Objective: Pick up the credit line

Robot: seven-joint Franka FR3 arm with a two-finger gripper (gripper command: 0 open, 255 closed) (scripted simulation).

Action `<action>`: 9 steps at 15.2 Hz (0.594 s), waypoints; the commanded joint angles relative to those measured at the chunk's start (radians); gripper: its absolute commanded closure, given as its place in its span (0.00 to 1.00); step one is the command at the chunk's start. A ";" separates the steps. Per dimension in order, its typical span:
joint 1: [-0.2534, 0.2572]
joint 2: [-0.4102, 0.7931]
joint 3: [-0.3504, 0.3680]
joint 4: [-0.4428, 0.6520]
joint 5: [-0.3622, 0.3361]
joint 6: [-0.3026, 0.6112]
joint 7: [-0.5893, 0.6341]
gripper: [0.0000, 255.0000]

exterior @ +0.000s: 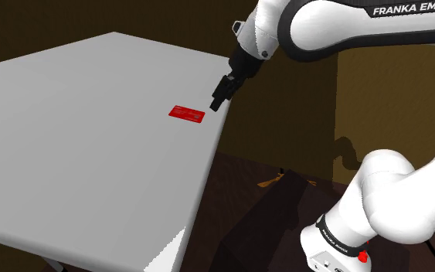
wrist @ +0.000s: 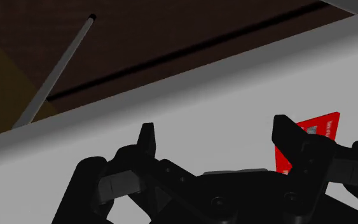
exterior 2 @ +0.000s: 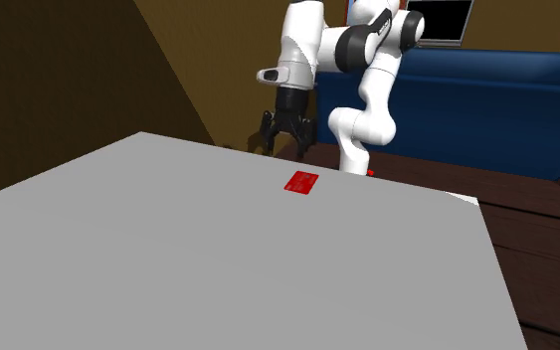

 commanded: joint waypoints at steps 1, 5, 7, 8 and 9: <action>0.028 0.020 0.013 0.005 0.014 0.073 -0.027 0.00; 0.080 0.075 0.034 0.033 0.037 0.205 -0.086 0.00; 0.106 0.102 0.044 0.048 0.048 0.269 -0.116 0.00; 0.119 0.115 0.049 0.056 0.054 0.300 -0.132 0.00; 0.132 0.128 0.054 0.064 0.059 0.331 -0.148 0.00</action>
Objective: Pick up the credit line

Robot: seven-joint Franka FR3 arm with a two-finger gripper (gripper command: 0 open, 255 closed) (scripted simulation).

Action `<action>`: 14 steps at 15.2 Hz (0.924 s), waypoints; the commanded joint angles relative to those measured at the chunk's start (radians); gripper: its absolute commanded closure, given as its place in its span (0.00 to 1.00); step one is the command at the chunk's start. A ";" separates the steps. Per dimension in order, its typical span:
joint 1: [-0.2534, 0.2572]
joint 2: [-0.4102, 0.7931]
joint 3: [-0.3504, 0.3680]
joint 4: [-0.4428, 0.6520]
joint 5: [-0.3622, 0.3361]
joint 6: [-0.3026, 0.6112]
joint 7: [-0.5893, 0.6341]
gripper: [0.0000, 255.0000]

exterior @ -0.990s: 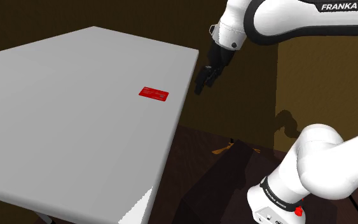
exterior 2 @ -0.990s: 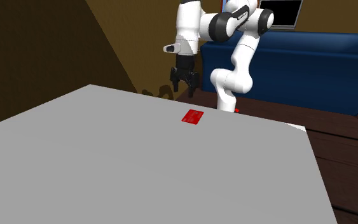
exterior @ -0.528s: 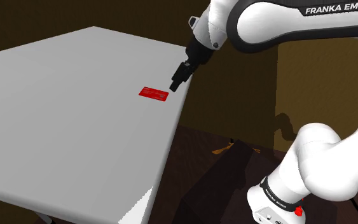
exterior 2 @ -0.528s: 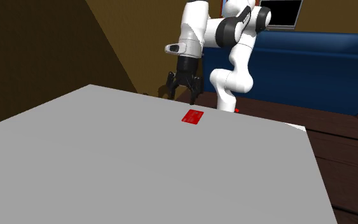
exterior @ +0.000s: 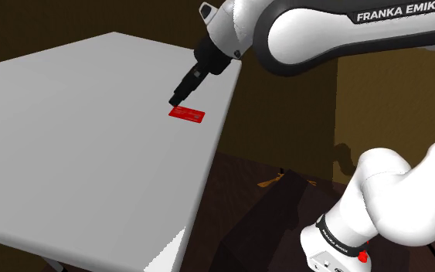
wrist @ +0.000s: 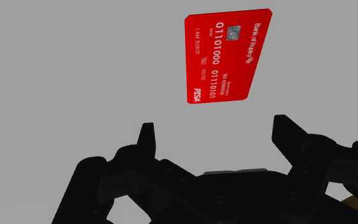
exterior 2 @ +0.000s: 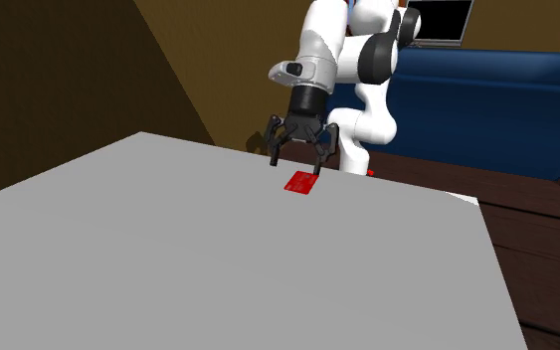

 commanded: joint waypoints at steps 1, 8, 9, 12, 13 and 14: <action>0.017 0.009 0.004 0.004 0.008 0.040 -0.023 0.00; 0.026 0.036 0.004 -0.075 0.023 0.146 -0.039 0.00; 0.026 0.036 0.004 -0.075 0.023 0.146 -0.039 0.00; 0.025 0.035 0.003 -0.075 0.023 0.145 -0.040 1.00; 0.026 0.036 0.002 -0.075 0.024 0.146 -0.042 1.00; 0.026 0.036 0.001 -0.076 0.024 0.147 -0.043 1.00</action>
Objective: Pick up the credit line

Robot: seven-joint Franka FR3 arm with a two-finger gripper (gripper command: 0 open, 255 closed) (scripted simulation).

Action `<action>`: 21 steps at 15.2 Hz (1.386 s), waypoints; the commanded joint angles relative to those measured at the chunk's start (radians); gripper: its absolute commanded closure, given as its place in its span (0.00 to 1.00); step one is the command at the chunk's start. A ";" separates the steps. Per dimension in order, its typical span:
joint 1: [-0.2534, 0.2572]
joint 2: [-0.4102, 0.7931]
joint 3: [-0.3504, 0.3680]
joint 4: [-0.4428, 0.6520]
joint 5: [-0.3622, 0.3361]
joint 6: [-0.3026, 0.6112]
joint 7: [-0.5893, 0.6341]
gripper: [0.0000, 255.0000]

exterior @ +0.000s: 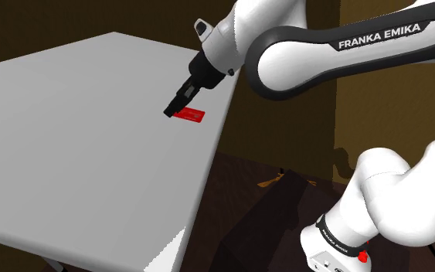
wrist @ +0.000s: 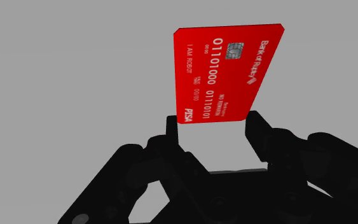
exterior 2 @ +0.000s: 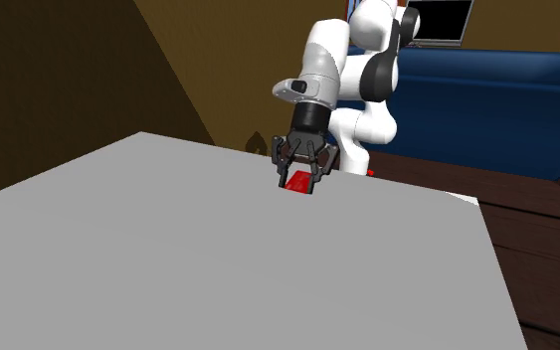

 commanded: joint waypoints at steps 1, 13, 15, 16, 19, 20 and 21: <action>-0.002 0.007 -0.004 -0.005 0.000 -0.001 -0.002 1.00; -0.010 -0.022 0.002 0.067 -0.016 -0.101 0.019 1.00; -0.012 -0.027 0.002 0.089 -0.020 -0.129 0.023 1.00; -0.013 -0.030 0.002 0.101 -0.021 -0.143 0.025 1.00; -0.016 -0.035 0.001 0.137 -0.026 -0.184 0.030 1.00; -0.016 -0.036 0.001 0.149 -0.028 -0.197 0.032 1.00; -0.017 -0.037 0.001 0.162 -0.029 -0.211 0.033 1.00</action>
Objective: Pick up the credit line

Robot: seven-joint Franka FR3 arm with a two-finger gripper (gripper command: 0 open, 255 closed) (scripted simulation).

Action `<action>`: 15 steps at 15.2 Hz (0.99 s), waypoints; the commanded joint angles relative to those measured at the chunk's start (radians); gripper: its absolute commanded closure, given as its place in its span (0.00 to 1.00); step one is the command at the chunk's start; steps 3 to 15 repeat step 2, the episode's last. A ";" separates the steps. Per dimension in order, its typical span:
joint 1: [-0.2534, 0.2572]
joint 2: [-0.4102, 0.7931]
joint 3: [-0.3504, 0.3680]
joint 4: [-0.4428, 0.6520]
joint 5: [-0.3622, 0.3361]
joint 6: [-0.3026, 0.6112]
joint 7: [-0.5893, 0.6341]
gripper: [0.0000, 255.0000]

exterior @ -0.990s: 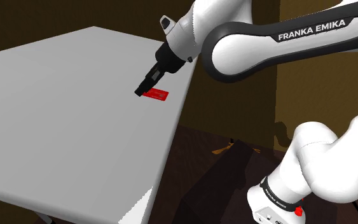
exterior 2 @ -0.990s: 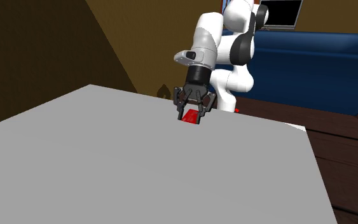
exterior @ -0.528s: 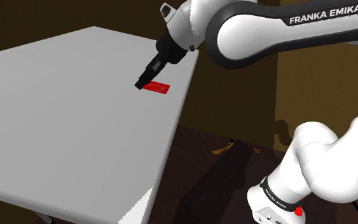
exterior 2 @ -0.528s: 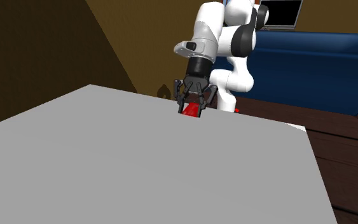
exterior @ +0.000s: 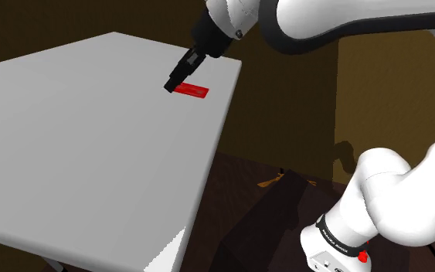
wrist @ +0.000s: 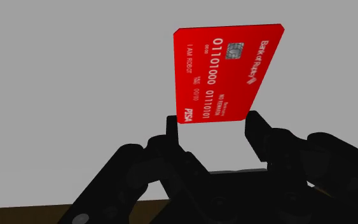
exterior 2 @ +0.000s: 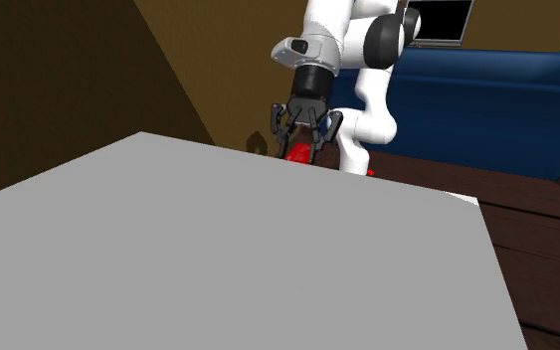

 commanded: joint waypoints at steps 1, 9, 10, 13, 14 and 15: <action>-0.001 -0.003 0.001 0.014 -0.003 -0.017 0.004 1.00; -0.001 -0.003 0.001 0.015 -0.002 -0.017 0.004 1.00; -0.001 -0.003 0.001 0.015 -0.002 -0.017 0.004 1.00; -0.001 -0.003 0.001 0.015 -0.002 -0.017 0.004 1.00; -0.001 -0.003 0.001 0.015 -0.002 -0.017 0.004 1.00; -0.001 -0.003 0.001 0.015 -0.002 -0.017 0.004 1.00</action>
